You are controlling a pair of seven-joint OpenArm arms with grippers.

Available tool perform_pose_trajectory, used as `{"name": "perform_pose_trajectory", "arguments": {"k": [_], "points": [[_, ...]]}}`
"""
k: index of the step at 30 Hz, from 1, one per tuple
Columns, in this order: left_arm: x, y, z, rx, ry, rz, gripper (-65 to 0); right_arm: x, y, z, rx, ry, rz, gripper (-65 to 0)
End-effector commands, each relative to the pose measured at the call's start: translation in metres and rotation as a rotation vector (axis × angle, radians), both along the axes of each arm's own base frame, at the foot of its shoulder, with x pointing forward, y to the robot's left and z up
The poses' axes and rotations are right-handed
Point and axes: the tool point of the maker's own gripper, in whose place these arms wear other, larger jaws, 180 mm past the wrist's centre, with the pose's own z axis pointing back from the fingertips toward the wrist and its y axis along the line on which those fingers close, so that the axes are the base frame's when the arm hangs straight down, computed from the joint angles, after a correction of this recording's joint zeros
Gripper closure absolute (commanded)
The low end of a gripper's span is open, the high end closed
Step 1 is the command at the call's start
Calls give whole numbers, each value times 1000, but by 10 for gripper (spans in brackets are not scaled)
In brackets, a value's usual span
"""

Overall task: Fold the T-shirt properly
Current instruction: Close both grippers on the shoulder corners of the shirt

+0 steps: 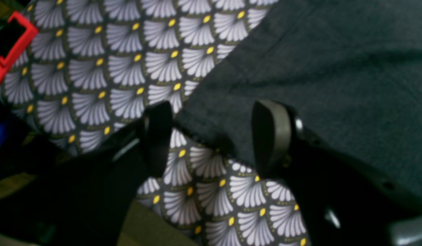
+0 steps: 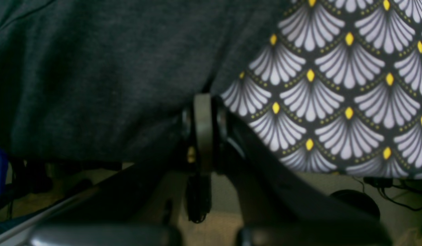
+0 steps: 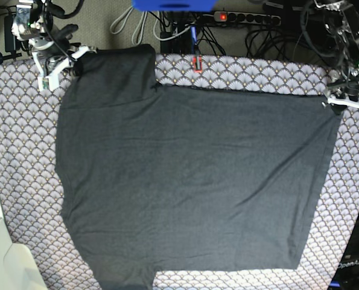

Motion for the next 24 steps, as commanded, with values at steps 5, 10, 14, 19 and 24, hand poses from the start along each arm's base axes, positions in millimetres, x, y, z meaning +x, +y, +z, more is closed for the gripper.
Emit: {"name": "perform_pose_trajectory", "arguments": {"k": [5,10,14,19,24], "points": [[10,9,15,33,-45,8,-363,-13,-1,-8,-15,66,20,0],[5,16,-4,36,15,27,-363,-14,0,-9,-14,68,19,0],[2,17,-13,22,32,39,-363,-14,-1,-9,-15,69,18,0],[4,18,-11,36,13,42,-363,-14,-1,-9,-15,69,18,0],[5,17,-12,32,11,40,-362,-14,-1,-9,-16,69,17,0]]}}
